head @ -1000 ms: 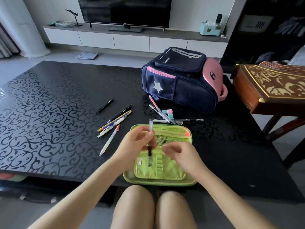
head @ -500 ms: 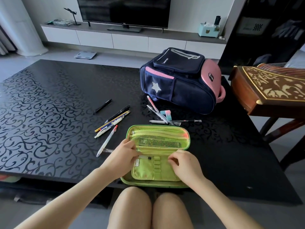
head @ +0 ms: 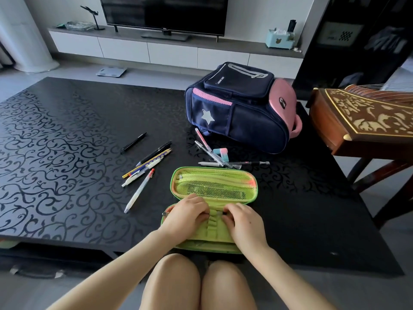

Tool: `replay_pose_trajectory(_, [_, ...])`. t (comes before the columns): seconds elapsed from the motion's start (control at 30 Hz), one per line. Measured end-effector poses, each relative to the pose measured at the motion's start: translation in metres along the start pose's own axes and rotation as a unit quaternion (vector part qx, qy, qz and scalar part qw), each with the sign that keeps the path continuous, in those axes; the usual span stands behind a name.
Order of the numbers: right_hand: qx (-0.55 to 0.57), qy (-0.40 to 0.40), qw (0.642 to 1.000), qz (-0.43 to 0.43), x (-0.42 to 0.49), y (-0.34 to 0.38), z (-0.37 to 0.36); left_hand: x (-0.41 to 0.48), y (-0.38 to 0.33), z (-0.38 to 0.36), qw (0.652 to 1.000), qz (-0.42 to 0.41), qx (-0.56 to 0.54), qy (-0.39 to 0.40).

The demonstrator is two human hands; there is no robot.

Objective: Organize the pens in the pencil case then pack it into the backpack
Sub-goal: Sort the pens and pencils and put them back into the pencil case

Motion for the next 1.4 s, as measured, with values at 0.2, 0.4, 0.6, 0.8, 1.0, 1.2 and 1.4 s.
replay_pose_trajectory(0.2, [-0.164, 0.053, 0.983, 0.064, 0.009, 0.014, 0.004, -0.008, 0.017, 0.017, 0.989, 0.012, 0.149, -0.005])
replay_pose_trajectory(0.4, [-0.181, 0.087, 0.978, 0.060, 0.019, -0.010, 0.036, -0.025, 0.031, 0.019, 0.985, 0.053, 0.161, -0.016])
replay_pose_trajectory(0.6, [-0.129, -0.003, 0.990, -0.064, 0.121, -0.022, 0.053, 0.012, 0.035, 0.041, 0.985, 0.092, 0.136, -0.053])
replay_pose_trajectory(0.8, [-0.087, 0.180, 0.957, -0.210, 0.171, -0.053, -0.009, 0.031, 0.046, 0.054, 0.986, 0.097, 0.115, -0.066])
replay_pose_trajectory(1.0, [-0.114, 0.045, 0.991, -0.061, 0.168, -0.032, 0.013, 0.031, 0.051, 0.059, 0.987, 0.090, 0.094, -0.097])
replay_pose_trajectory(1.2, [-0.003, -0.068, 0.967, 0.244, 0.105, 0.043, 0.046, 0.030, 0.015, 0.085, 0.968, 0.036, 0.167, -0.183])
replay_pose_trajectory(1.4, [0.270, 0.174, 0.946, -0.047, 0.049, 0.052, 0.031, 0.015, 0.015, 0.077, 0.959, 0.221, -0.141, -0.105])
Point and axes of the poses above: each hand's wrist, its own x-axis towards the middle knuckle, its own z-axis out of the back of the hand, y = z × x, the point moved 5 cm from there along x, towards the middle knuckle, and after that the axes turned 7 degrees about x, right-handed, at the moved point
